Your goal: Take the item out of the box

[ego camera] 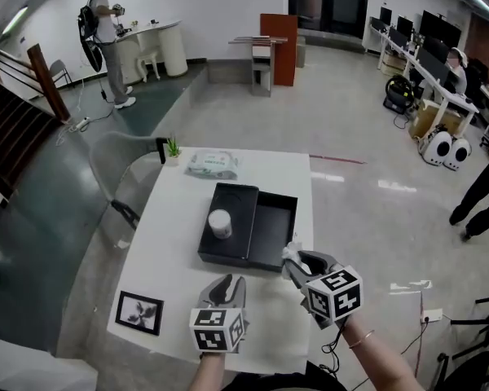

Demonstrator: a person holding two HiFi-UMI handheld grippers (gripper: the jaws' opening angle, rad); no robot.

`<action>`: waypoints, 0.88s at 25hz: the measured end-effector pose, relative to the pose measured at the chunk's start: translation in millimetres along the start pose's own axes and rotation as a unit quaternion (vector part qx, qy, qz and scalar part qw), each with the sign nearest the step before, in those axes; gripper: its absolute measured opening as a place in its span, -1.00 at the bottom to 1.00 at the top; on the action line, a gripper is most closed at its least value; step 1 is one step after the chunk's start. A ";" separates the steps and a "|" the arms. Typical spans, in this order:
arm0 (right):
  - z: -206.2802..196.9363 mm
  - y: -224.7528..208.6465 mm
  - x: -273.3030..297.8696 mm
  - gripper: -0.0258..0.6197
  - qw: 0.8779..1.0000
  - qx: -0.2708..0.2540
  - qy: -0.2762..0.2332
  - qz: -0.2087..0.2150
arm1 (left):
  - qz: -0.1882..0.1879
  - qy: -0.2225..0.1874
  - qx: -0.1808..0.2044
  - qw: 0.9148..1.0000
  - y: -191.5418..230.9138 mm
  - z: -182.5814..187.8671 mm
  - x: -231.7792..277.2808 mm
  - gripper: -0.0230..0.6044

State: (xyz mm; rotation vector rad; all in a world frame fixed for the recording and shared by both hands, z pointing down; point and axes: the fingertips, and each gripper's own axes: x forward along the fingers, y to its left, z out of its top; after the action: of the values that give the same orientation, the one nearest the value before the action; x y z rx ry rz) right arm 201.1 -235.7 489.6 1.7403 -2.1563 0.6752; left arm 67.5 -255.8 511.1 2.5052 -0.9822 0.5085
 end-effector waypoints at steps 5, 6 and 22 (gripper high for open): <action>-1.1 2.6 -11.4 -0.53 0.999 0.043 -0.026 -0.007 | -0.007 0.000 0.007 1.000 -2.2 3.0 2.1 -0.65; -1.8 3.7 -13.2 -0.54 0.998 0.049 -0.030 -0.008 | -0.007 0.001 0.008 1.000 -2.0 3.0 2.0 -0.65; -8.8 10.6 -32.2 -0.54 0.996 0.070 -0.056 -0.022 | -0.016 0.001 0.012 1.000 -9.4 3.5 0.4 -0.65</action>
State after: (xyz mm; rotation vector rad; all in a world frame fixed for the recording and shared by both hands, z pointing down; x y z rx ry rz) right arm 197.6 -202.4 479.1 1.9341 -2.1844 0.7491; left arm 75.0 -251.5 506.1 2.5362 -0.9403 0.5163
